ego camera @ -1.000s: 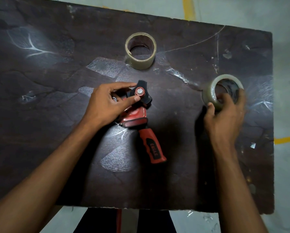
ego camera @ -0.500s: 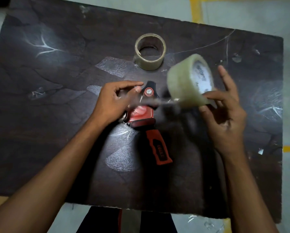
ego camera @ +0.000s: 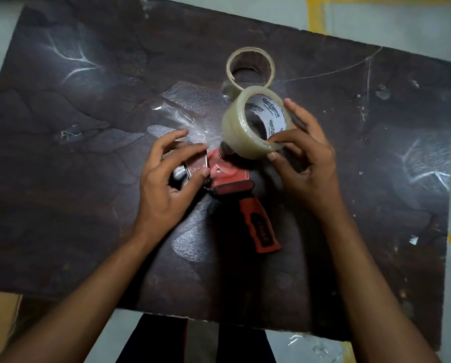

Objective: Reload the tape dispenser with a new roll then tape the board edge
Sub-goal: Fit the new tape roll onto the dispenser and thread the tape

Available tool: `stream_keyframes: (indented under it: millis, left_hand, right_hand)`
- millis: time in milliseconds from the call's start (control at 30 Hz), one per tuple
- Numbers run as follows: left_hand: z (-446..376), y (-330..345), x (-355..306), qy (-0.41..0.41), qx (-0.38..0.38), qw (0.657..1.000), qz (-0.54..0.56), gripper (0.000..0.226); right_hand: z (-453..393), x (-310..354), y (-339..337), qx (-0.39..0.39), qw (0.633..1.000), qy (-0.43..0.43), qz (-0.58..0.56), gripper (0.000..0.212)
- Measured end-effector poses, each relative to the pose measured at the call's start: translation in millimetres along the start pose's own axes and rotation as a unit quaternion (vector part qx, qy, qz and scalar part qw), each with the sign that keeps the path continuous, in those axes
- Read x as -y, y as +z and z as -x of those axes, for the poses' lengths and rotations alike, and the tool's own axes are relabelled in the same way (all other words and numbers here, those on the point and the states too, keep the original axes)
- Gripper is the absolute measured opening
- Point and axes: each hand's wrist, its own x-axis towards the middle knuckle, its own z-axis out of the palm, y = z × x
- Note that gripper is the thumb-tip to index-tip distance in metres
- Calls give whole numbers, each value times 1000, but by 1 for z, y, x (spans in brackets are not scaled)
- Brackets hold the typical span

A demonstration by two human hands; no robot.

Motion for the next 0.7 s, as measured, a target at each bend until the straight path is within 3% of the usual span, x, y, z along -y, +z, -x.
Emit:
stream_keyframes:
  millis: [167, 400, 700]
  left_hand:
    - [17, 9, -22, -53, -120, 991, -2, 27]
    - [33, 20, -26, -96, -109, 989, 36, 14]
    - [48, 8, -5, 23, -51, 998, -2, 35]
  right_hand:
    - [1, 7, -1, 38, 998, -24, 42, 19]
    - [-1, 11, -1, 70, 996, 9, 53, 22]
    - [-12, 18, -2, 91, 992, 36, 75, 30]
